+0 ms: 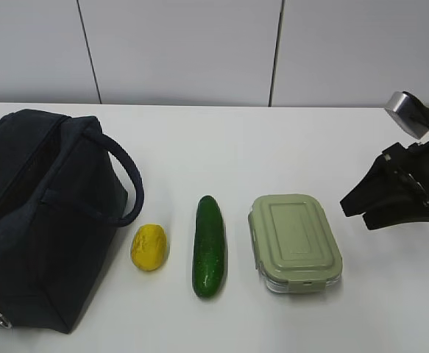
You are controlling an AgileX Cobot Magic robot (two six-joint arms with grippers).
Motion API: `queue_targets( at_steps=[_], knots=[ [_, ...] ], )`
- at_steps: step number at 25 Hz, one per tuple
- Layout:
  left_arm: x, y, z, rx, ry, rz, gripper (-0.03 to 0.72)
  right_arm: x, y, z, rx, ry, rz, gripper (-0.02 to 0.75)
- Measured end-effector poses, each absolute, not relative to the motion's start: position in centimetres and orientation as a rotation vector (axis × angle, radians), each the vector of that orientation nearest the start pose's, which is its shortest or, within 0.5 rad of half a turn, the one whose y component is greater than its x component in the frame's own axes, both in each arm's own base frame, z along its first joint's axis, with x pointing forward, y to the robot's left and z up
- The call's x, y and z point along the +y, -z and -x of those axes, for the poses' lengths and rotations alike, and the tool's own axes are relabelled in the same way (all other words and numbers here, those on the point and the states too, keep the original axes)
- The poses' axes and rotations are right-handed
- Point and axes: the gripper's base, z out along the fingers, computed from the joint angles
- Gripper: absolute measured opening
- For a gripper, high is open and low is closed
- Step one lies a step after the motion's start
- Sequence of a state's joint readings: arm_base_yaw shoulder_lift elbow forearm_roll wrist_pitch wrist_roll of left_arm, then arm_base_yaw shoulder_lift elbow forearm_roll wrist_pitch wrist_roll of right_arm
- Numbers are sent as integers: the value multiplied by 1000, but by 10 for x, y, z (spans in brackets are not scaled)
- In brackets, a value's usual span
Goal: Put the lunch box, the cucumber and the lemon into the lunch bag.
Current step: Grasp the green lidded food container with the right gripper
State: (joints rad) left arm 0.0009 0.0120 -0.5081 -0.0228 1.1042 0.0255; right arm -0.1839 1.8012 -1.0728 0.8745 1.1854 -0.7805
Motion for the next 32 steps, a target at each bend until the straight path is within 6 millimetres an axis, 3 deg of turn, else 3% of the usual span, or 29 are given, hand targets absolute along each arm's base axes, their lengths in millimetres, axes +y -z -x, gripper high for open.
queue_targets(
  at_steps=[11, 25, 32],
  knots=[
    [-2, -276, 6, 2091, 11, -27, 447, 7, -190, -318, 2778, -1150, 193, 498],
    [-2, -276, 6, 2091, 11, -27, 447, 5, -146, -341, 2783, -1241, 124, 515],
    [-2, -276, 6, 2091, 11, -27, 447, 7, -143, -347, 2696, -1272, 234, 515]
  ],
)
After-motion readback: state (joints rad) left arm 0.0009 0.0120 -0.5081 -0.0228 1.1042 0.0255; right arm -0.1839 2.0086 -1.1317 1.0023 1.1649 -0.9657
